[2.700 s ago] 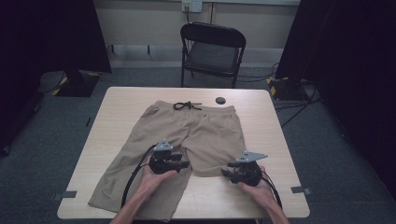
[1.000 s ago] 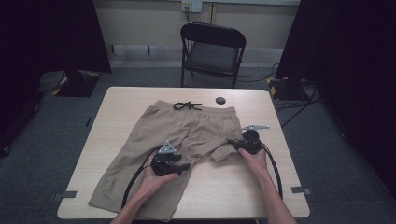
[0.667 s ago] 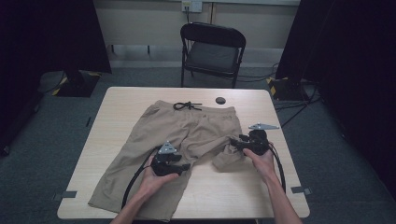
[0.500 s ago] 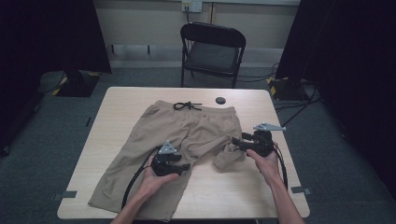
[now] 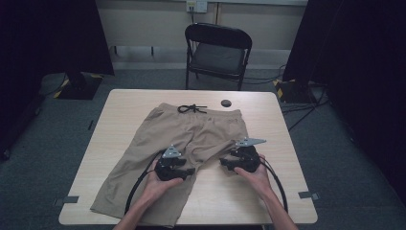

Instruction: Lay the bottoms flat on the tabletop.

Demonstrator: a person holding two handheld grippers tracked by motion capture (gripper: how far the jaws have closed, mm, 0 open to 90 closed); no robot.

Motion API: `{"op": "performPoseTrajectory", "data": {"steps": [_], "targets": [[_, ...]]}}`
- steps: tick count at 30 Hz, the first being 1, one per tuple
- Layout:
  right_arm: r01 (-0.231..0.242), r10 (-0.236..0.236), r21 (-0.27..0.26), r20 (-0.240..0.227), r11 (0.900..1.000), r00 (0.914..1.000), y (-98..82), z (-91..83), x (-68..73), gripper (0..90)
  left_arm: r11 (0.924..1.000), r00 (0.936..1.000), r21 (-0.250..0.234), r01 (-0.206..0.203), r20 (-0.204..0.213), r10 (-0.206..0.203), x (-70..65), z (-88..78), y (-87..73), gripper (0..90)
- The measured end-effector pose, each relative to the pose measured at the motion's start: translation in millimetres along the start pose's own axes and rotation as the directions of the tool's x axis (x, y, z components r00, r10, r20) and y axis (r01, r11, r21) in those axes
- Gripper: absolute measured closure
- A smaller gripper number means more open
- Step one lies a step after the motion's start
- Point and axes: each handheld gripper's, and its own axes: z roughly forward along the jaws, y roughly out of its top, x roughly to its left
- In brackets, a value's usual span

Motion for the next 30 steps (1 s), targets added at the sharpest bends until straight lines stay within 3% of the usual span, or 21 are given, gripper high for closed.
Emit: {"op": "performPoseTrajectory", "data": {"steps": [3,6,8,9,10,12,15,17,19,21,24,30], "targets": [[0.0,0.0,0.037,0.02,0.999,0.9998,-12.6,5.0,-3.4,28.2,1.0,1.0,0.0,0.004,0.003,-0.004,0.3,-0.1,0.0,41.9],[0.019,-0.02,0.038,0.036,0.999,0.9992,-17.2,5.3,-4.7,28.4,1.0,1.0,0.003,-0.004,-0.001,0.004,-0.5,0.0,0.0,41.9],[0.057,-0.061,0.053,0.076,0.997,0.9952,-17.9,8.5,-2.7,29.9,1.0,1.0,0.002,-0.003,0.0,0.003,-0.3,0.0,0.0,41.9],[0.098,-0.103,0.05,0.111,0.994,0.9885,-19.3,10.8,-1.0,34.9,1.0,1.0,0.002,-0.004,-0.002,0.004,0.0,0.0,0.0,41.9],[0.102,-0.108,0.05,0.132,0.994,0.9853,-18.9,11.0,-0.2,41.5,1.0,1.0,0.002,-0.003,-0.001,0.003,0.1,-0.1,0.0,41.9],[0.077,-0.084,0.045,0.183,0.996,0.9794,-17.6,8.5,-3.8,65.2,1.0,1.0,0.0,-0.002,-0.001,0.002,-0.3,0.1,0.0,41.9],[0.005,-0.007,0.016,0.138,1.0,0.9903,-18.3,0.8,-15.4,83.2,1.0,1.0,-0.001,0.001,0.001,-0.001,0.0,0.0,0.0,41.9],[-0.023,0.023,-0.006,0.066,1.0,0.9975,-18.3,-6.6,-16.3,86.2,1.0,1.0,0.002,0.002,0.003,-0.002,0.7,-0.3,0.1,41.9],[-0.039,0.039,-0.045,-0.006,0.998,0.9992,-15.7,-17.6,-13.6,86.9,1.0,1.0,0.003,0.001,0.005,-0.001,1.4,-0.5,0.1,41.9],[-0.08,0.073,-0.093,-0.085,0.992,0.9937,-12.0,-29.5,-13.0,86.9,1.0,1.0,0.004,-0.001,0.004,0.0,1.3,-0.5,0.1,41.9],[-0.123,0.099,-0.148,-0.161,0.981,0.9819,-6.6,-45.6,-15.0,87.1,1.0,1.0,0.0,0.004,0.002,-0.004,0.3,-0.1,0.0,41.9],[-0.175,0.112,-0.28,-0.227,0.944,0.9674,12.9,-82.3,-25.8,87.3,1.0,1.0,0.004,0.0,0.005,0.0,1.4,-0.5,0.1,41.9]]}}
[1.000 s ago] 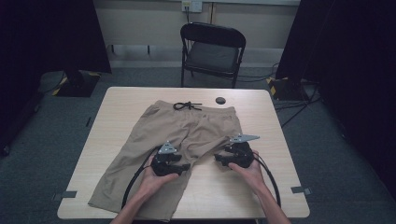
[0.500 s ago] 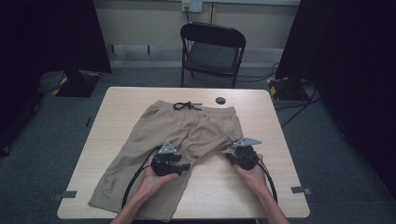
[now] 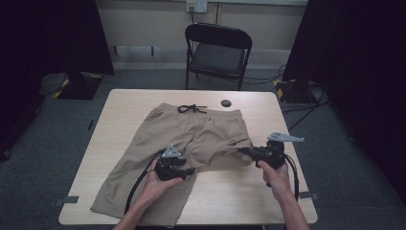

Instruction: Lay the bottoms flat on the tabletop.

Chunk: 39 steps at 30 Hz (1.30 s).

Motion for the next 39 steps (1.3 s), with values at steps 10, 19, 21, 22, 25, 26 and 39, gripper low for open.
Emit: {"op": "performPoseTrajectory", "data": {"steps": [10,19,21,22,25,26,39], "targets": [[-0.158,0.182,-0.235,0.085,0.959,0.9796,23.9,-26.8,-50.9,87.4,1.0,1.0,-0.004,0.004,-0.002,-0.004,-1.1,0.5,0.0,41.9],[-0.159,0.167,-0.052,0.234,0.986,0.9579,-1.2,4.5,-76.3,87.1,1.0,1.0,-0.002,0.001,-0.002,-0.001,-0.7,0.3,0.0,42.0],[-0.152,0.149,-0.006,0.243,0.988,0.9585,-9.9,13.1,-76.5,86.8,1.0,1.0,0.0,0.0,-0.002,0.0,-0.3,0.1,0.0,42.0],[-0.149,0.141,0.013,0.242,0.989,0.9599,-13.5,17.1,-76.8,86.4,1.0,1.0,-0.001,0.001,0.0,-0.001,-0.1,0.1,0.0,42.0],[-0.139,0.119,0.062,0.252,0.988,0.9603,-19.0,27.1,-74.9,82.0,1.0,1.0,-0.002,0.002,-0.001,-0.002,-0.5,0.2,0.0,42.0],[-0.128,0.104,0.08,0.257,0.988,0.9608,-19.8,29.9,-73.6,79.4,1.0,1.0,-0.002,0.002,-0.001,-0.002,-0.8,0.3,0.0,41.9],[0.016,-0.086,0.188,0.37,0.982,0.9252,-12.2,19.2,-52.8,33.1,1.0,1.0,-0.003,0.003,-0.003,-0.003,-1.0,0.3,0.0,42.0]]}}
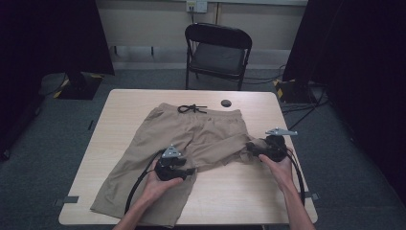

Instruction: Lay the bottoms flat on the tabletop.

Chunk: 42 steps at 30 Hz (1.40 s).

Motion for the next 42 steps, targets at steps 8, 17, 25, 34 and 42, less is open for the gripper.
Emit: {"op": "performPoseTrajectory", "data": {"steps": [8,17,25,34,42], "targets": [[0.024,-0.029,-0.078,-0.052,0.997,0.9982,2.0,-23.1,12.3,34.3,0.9985,0.9988,-0.045,0.031,0.039,-0.029,-8.1,-4.1,9.6,50.1],[-0.005,0.002,-0.028,-0.09,1.0,0.996,-11.8,1.9,15.1,56.3,0.997,0.9749,-0.052,-0.058,0.212,0.068,-55.7,25.8,61.5,63.9],[-0.027,0.025,-0.023,-0.088,0.999,0.9959,-20.6,3.2,8.7,55.1,0.9993,0.9762,0.03,0.02,0.215,-0.026,-50.5,77.4,66.3,59.7],[-0.032,0.029,-0.032,-0.095,0.999,0.9951,-21.1,8.1,9.6,52.6,0.9991,0.9951,0.031,-0.03,0.095,0.027,-47.3,92.0,76.8,51.7],[-0.033,0.029,-0.032,-0.098,0.999,0.9948,-21.8,8.0,9.3,52.2,0.9895,0.9917,0.067,-0.128,-0.004,0.129,-58.6,104.7,76.3,56.8]]}}
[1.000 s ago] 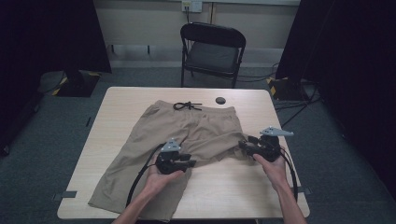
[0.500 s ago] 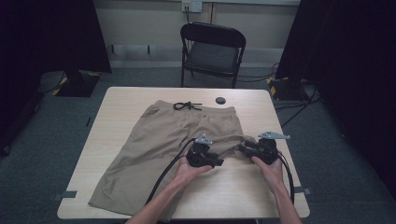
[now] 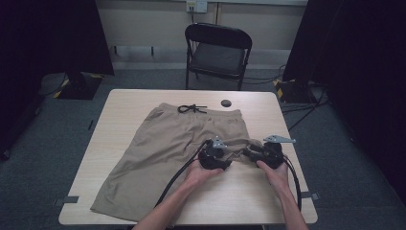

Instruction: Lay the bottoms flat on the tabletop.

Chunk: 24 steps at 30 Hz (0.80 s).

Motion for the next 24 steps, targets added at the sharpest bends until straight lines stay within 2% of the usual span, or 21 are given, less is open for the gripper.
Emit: {"op": "performPoseTrajectory", "data": {"steps": [2,3,6,7,9,11,13,14,16,18,20,24], "targets": [[0.004,-0.004,0.001,-0.003,1.0,1.0,-0.2,0.1,0.7,52.2,0.9999,0.9997,0.005,-0.01,-0.02,0.01,0.5,-1.0,-0.1,66.7],[0.002,-0.002,0.006,-0.002,1.0,1.0,-0.2,0.2,1.3,52.1,0.9999,1.0,0.014,0.001,-0.007,-0.001,3.3,-2.1,-0.2,72.0],[0.005,-0.005,0.004,-0.002,1.0,1.0,-0.5,-0.3,2.4,51.7,0.9989,0.9983,-0.011,0.045,0.038,-0.044,9.4,-6.5,-1.8,84.0],[0.006,-0.006,0.003,-0.003,1.0,1.0,-0.2,-0.8,2.6,51.5,0.9973,0.9956,-0.025,0.069,0.065,-0.067,10.7,-9.3,-2.4,84.9],[0.005,-0.005,-0.003,-0.002,1.0,1.0,0.2,-2.0,1.7,51.4,0.9969,0.9948,-0.045,0.065,0.082,-0.061,10.9,-15.7,-3.0,85.8],[0.001,-0.001,-0.008,-0.001,1.0,1.0,0.6,-3.8,0.7,50.8,0.9937,0.9917,-0.079,0.08,0.108,-0.071,10.6,-24.2,-3.5,86.1],[-0.004,0.004,-0.014,0.0,1.0,1.0,1.2,-6.5,-0.4,49.9,0.9914,0.9909,-0.103,0.081,0.116,-0.069,11.0,-33.8,-4.2,86.5],[-0.003,0.003,-0.019,0.001,1.0,1.0,1.5,-8.0,-0.7,49.0,0.9886,0.9874,-0.114,0.098,0.135,-0.083,11.6,-38.8,-5.1,86.8],[-0.006,0.006,-0.023,0.002,1.0,1.0,1.6,-11.6,-1.1,47.1,0.9887,0.987,-0.117,0.094,0.141,-0.077,12.5,-44.7,-5.9,86.9],[-0.005,0.005,-0.022,0.0,1.0,1.0,1.2,-16.1,-1.4,44.9,0.9846,0.9822,-0.136,0.109,0.167,-0.086,13.5,-50.3,-7.5,86.9],[-0.007,0.007,-0.025,0.002,1.0,1.0,-0.4,-20.4,-2.0,44.4,0.9817,0.9804,-0.153,0.113,0.178,-0.085,14.2,-57.0,-8.7,87.0],[-0.012,0.012,-0.015,0.007,1.0,0.9999,-7.0,-30.9,-6.5,44.3,0.974,0.9697,-0.186,0.129,0.229,-0.085,14.9,-72.8,-12.1,87.0]]}}
